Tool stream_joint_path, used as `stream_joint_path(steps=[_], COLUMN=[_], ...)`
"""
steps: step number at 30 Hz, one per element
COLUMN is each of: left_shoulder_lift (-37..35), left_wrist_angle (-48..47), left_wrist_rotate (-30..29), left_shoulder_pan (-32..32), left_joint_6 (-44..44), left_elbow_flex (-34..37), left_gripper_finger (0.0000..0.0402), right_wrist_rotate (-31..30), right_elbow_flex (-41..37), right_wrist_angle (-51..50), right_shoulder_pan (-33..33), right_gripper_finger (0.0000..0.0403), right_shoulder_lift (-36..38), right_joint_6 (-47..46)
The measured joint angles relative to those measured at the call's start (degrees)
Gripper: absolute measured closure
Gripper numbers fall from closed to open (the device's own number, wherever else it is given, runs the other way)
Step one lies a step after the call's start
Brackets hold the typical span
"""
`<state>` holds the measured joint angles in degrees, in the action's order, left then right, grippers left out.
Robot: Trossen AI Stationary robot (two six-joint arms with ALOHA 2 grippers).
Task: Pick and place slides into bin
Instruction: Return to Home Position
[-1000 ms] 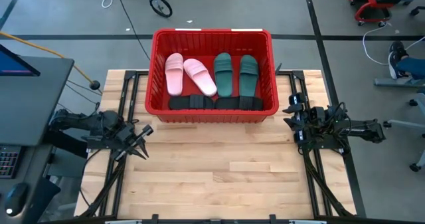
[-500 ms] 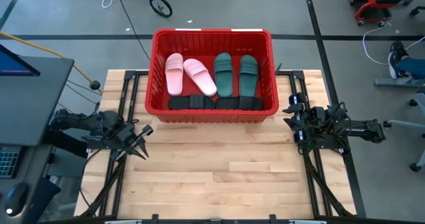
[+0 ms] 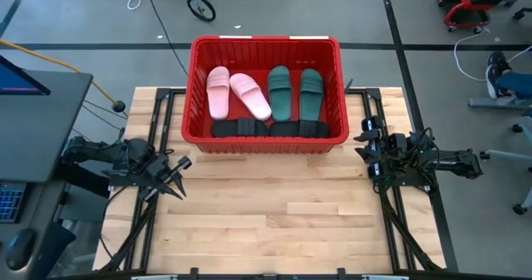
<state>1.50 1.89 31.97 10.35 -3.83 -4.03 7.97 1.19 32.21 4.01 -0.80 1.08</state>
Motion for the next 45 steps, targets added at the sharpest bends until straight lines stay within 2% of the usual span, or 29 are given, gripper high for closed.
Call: stream_joint_path(steps=[34, 45], left_shoulder_lift=[0.0, 0.0], left_wrist_angle=[0.0, 0.0], left_wrist_rotate=[0.0, 0.0], left_shoulder_pan=[0.0, 0.0], left_joint_6=[0.0, 0.0], left_elbow_flex=[0.0, 0.0], left_gripper_finger=[0.0349, 0.0338], right_wrist_rotate=[0.0, 0.0], right_elbow_flex=[0.0, 0.0], right_wrist_angle=[0.0, 0.0], right_shoulder_pan=[0.0, 0.0], right_gripper_finger=[0.0256, 0.0256], right_shoulder_lift=[0.0, 0.0], right_joint_6=[0.0, 0.0])
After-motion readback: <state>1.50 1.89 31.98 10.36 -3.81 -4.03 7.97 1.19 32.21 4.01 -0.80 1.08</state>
